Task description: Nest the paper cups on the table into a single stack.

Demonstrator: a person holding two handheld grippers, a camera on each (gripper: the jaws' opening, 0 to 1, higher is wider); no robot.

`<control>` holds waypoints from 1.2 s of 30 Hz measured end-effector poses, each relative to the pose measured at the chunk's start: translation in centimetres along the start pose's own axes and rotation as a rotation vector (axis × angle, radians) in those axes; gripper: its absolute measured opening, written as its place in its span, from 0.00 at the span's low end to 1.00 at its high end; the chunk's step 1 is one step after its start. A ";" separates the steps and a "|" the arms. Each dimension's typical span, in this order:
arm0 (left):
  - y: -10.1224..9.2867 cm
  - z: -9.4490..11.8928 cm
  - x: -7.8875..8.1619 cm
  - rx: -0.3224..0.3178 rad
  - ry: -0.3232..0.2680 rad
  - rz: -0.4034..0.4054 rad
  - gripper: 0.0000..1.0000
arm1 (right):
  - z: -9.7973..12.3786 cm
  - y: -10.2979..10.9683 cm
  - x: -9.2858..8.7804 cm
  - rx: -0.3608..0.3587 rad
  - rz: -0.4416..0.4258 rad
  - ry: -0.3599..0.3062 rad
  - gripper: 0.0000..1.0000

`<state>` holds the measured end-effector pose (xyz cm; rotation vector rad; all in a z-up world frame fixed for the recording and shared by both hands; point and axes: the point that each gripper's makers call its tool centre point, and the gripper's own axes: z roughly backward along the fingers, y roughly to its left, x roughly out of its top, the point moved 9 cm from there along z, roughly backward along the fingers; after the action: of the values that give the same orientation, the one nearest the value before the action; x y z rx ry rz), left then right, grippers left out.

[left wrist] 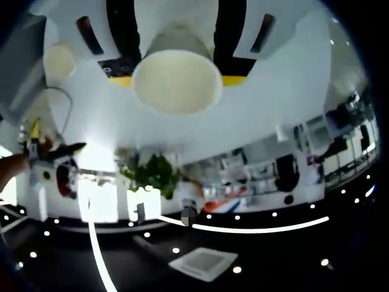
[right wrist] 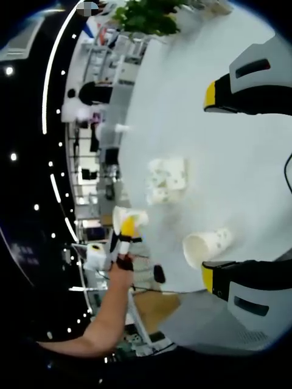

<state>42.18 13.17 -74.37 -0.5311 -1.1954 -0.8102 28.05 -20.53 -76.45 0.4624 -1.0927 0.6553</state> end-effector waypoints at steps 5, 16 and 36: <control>0.3 -0.1 0.1 -0.006 0.001 0.005 0.44 | 0.0 -0.1 0.0 0.000 0.004 0.001 1.00; -0.6 -0.2 1.3 -0.023 -0.004 0.007 0.44 | 0.0 -0.4 0.1 -0.003 0.004 -0.001 1.00; -0.6 -0.5 1.8 -0.057 -0.007 0.004 0.44 | -0.1 -0.5 0.3 -0.003 0.006 0.005 1.00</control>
<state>42.29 11.97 -72.82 -0.5829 -1.1798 -0.8419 28.52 -20.76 -76.17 0.4548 -1.0909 0.6593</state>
